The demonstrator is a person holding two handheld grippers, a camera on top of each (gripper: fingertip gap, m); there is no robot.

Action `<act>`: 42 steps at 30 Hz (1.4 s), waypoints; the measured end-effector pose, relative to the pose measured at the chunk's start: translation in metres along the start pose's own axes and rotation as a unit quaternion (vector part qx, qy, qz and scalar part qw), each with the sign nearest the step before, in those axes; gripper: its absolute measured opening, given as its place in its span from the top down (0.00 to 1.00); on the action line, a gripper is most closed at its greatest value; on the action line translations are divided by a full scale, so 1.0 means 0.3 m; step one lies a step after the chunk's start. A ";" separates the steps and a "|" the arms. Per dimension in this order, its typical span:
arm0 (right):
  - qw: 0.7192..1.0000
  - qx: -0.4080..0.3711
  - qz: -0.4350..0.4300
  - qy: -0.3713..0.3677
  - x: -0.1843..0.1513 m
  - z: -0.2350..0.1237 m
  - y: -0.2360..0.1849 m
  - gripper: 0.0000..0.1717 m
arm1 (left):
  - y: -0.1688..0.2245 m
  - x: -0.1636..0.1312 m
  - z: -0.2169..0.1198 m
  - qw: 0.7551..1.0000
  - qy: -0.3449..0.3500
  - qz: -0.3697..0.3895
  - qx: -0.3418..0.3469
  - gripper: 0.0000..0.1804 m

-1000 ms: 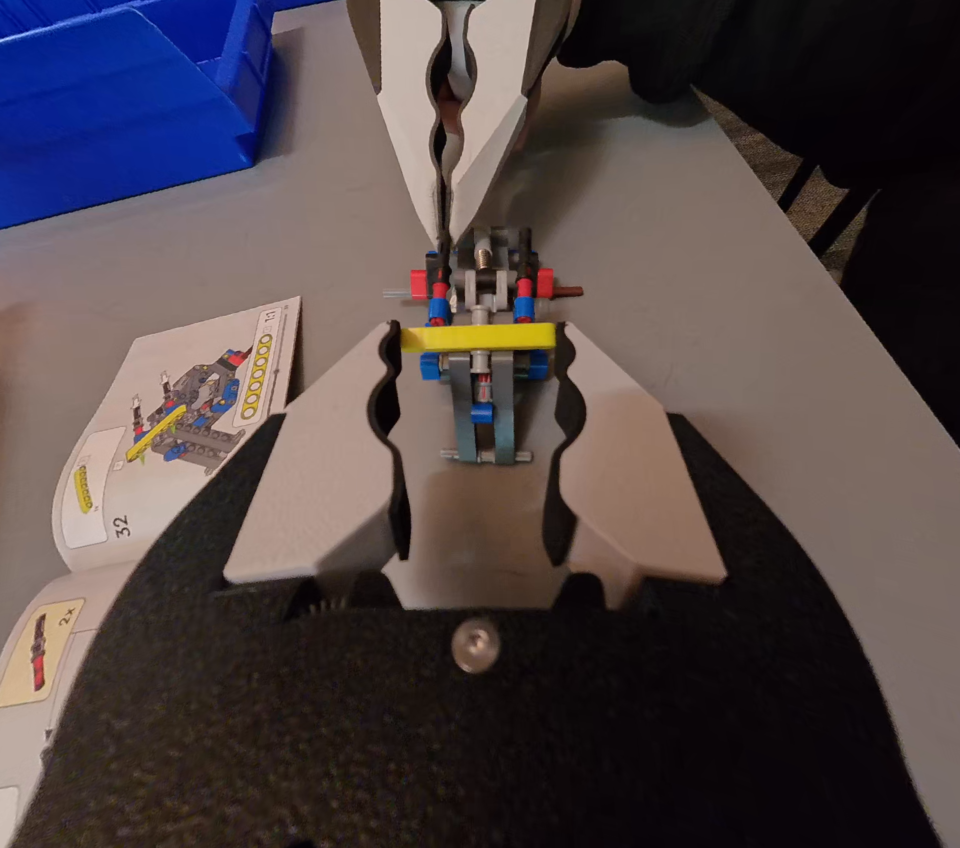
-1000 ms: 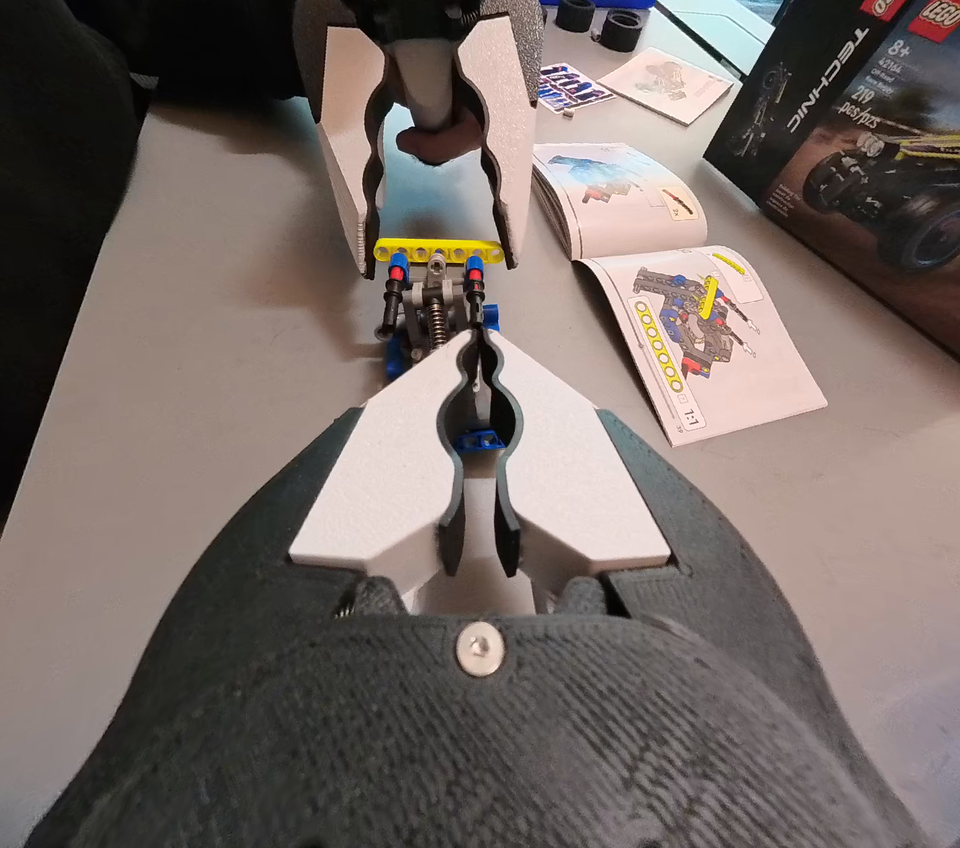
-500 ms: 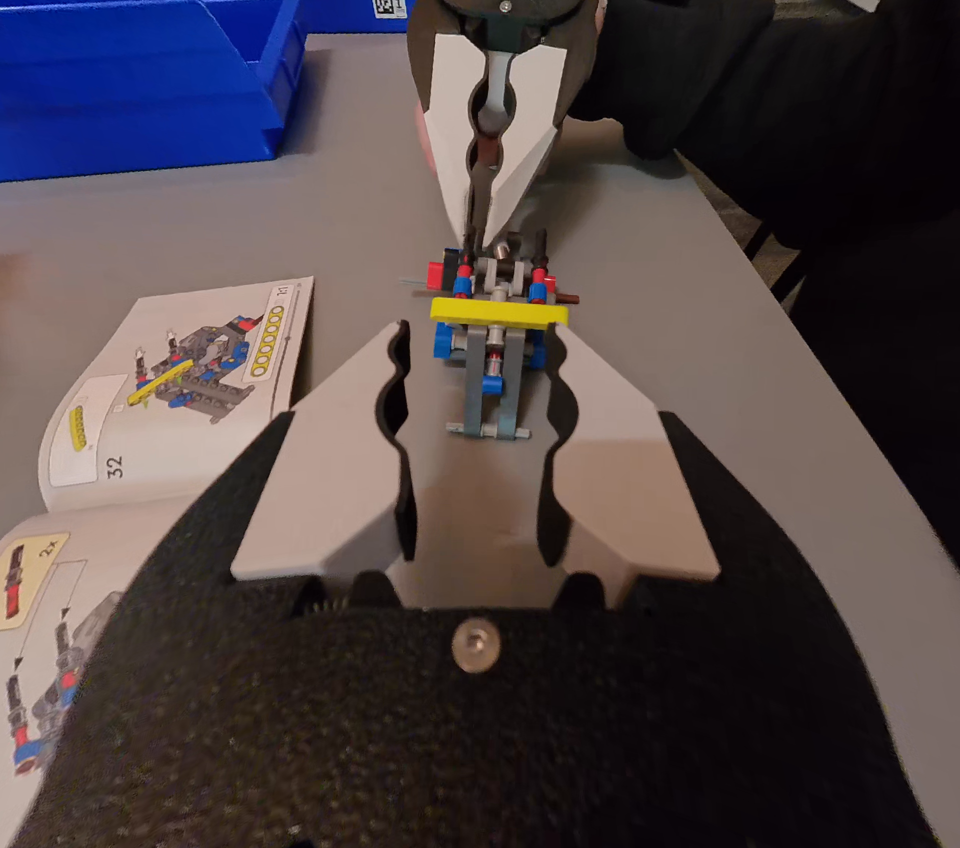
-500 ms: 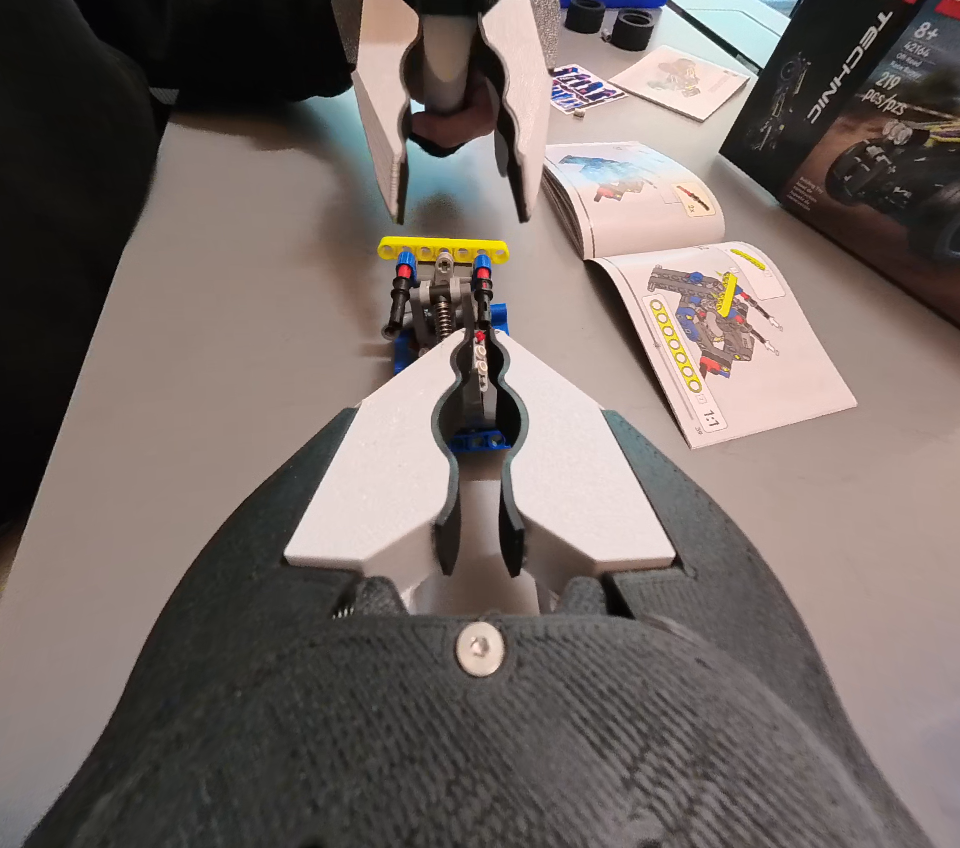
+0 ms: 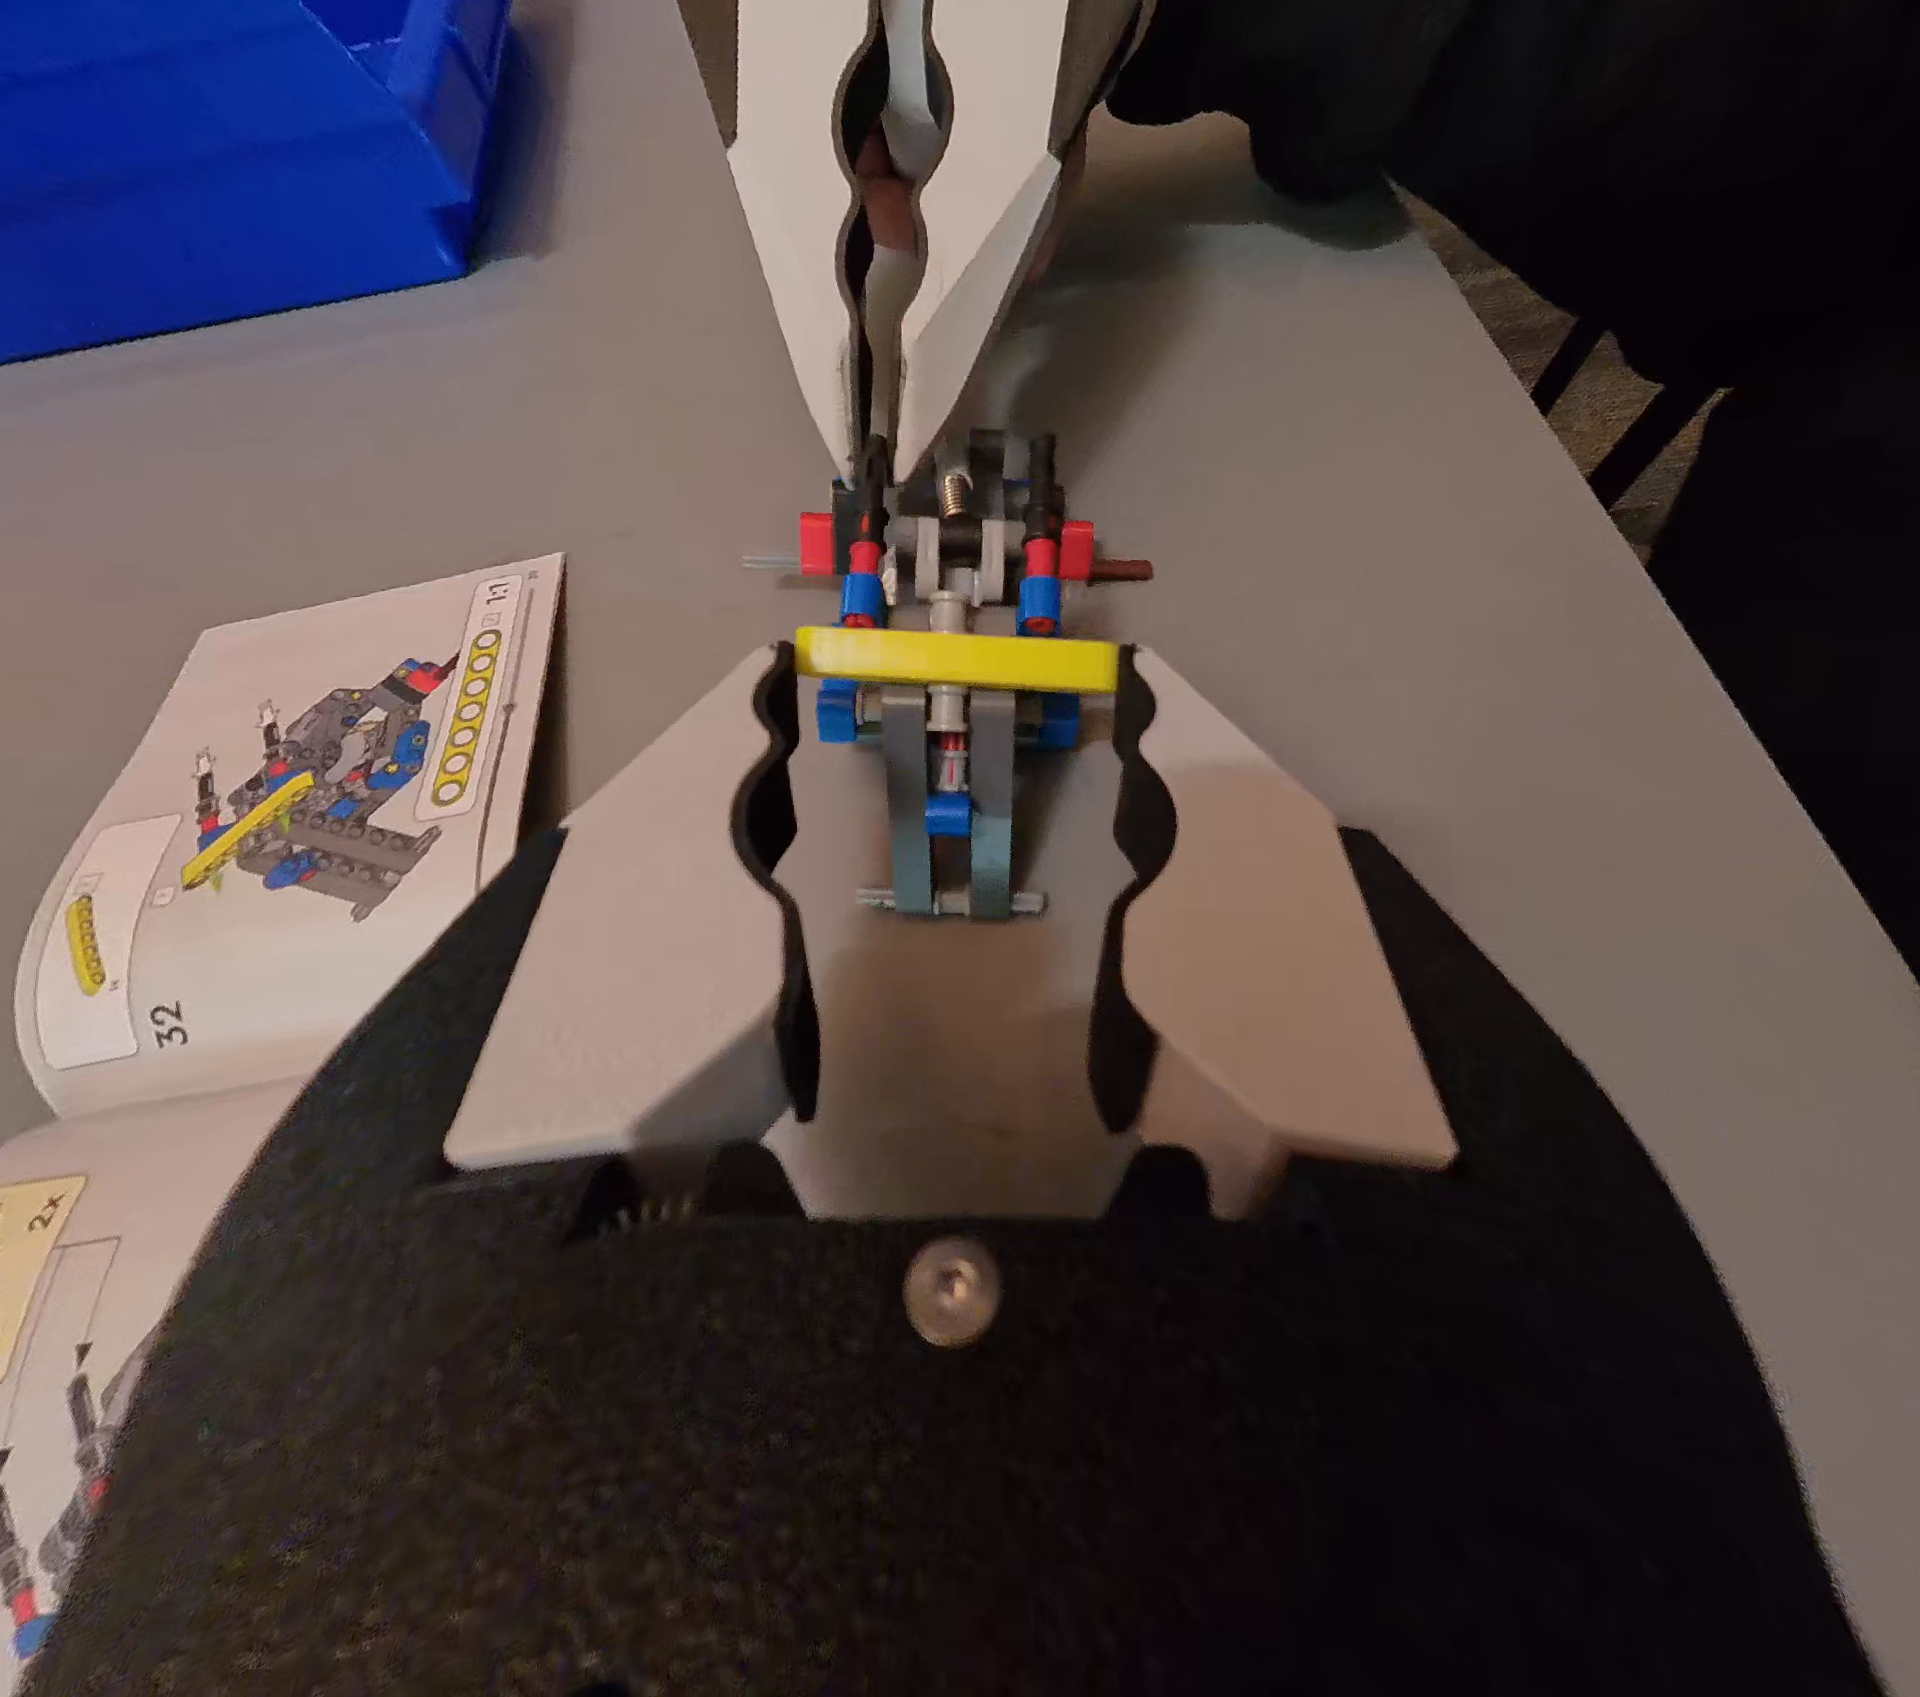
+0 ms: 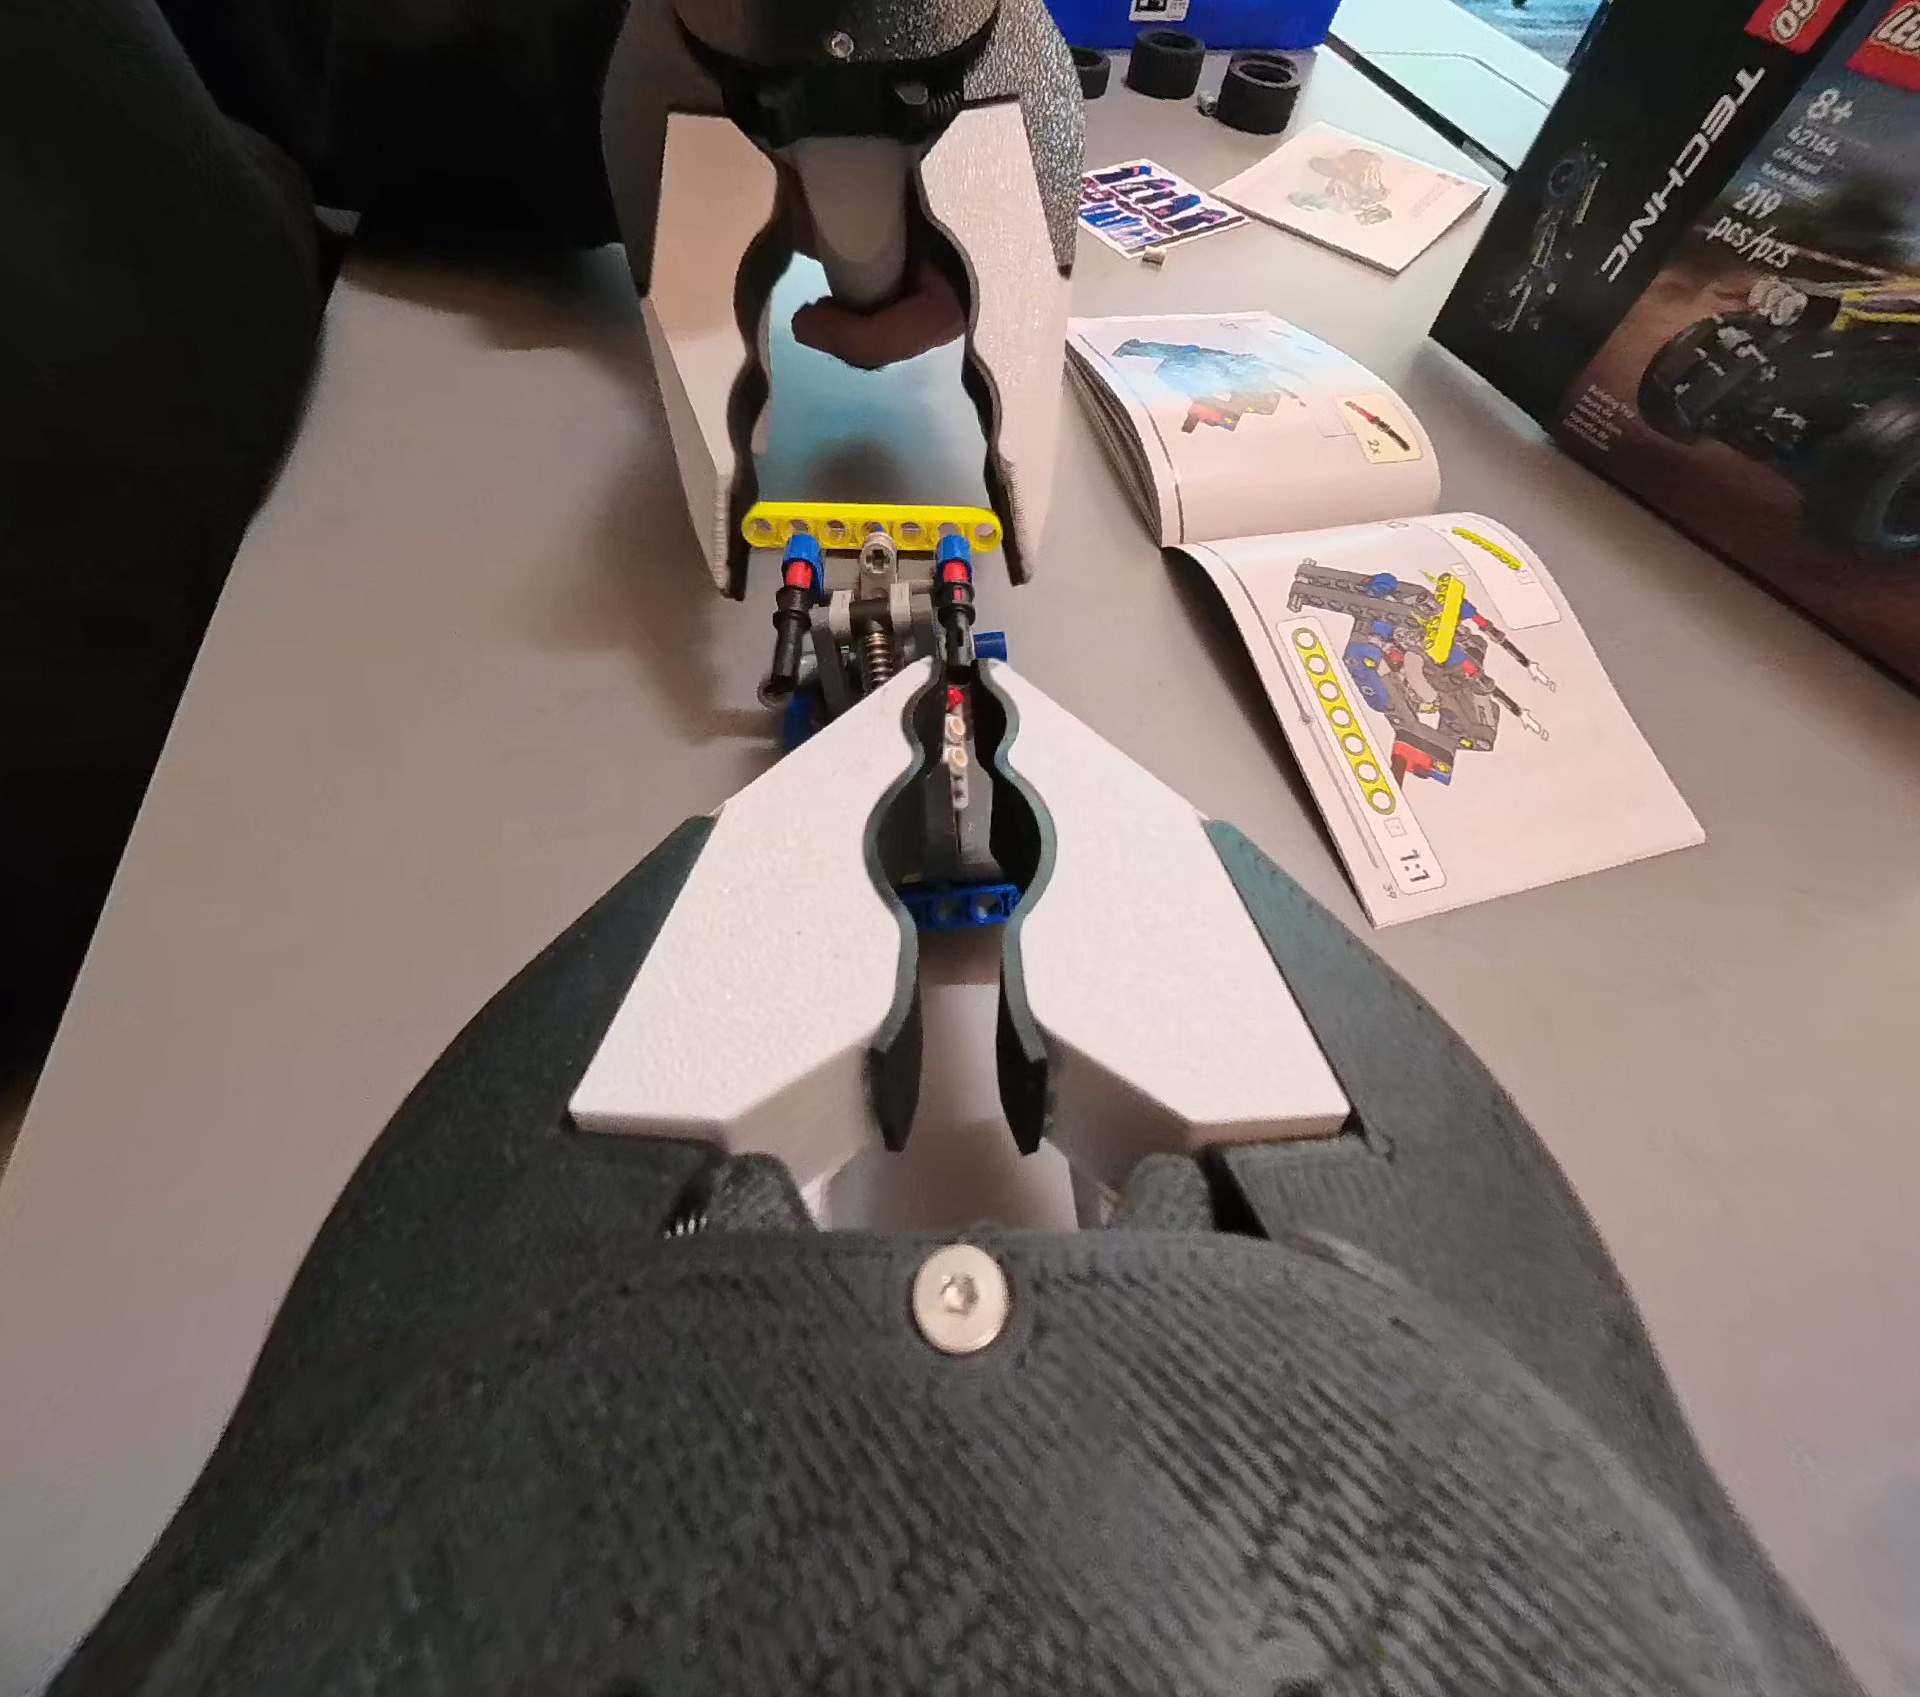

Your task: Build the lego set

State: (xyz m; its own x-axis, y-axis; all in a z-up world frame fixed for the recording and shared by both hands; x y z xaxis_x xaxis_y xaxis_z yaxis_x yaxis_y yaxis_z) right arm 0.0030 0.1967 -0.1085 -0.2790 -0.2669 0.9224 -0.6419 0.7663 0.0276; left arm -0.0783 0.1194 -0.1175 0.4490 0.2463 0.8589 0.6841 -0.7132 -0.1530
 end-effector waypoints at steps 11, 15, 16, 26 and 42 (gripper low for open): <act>1.000 -0.003 -0.014 -0.016 0.012 0.008 -0.003 1.00 | -0.002 0.005 -0.004 0.999 -0.032 0.025 0.023 0.68; 1.000 -0.011 -0.012 -0.024 0.007 0.010 0.000 0.99 | -0.003 0.003 -0.003 0.999 -0.030 0.024 0.027 0.68; 1.000 -0.012 -0.012 -0.022 0.007 0.009 -0.001 1.00 | -0.002 0.002 -0.003 0.999 -0.028 0.023 0.029 0.68; 0.999 -0.016 -0.014 -0.024 0.005 0.018 -0.007 1.00 | 0.009 0.000 -0.016 0.998 -0.052 0.000 0.028 0.68; 0.999 -0.017 -0.023 -0.026 0.013 0.019 0.005 1.00 | 0.008 0.011 -0.009 0.994 -0.103 0.017 0.037 0.68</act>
State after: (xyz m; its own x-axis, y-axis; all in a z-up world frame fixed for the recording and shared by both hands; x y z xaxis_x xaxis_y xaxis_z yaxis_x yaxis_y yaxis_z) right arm -0.0031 0.1935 -0.1071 -0.2872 -0.3310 0.8989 -0.6309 0.7714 0.0825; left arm -0.0767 0.1169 -0.1136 0.5746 0.3576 0.7361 0.7040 -0.6746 -0.2218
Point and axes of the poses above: each gripper's, where its closed fingertips meet, z out along the fingers, x out of its top, y = z × x across the jaws, the point moved 5 cm from there along -z, back along the fingers, and after that the axes turned 8 degrees about x, right-handed, at the moved point
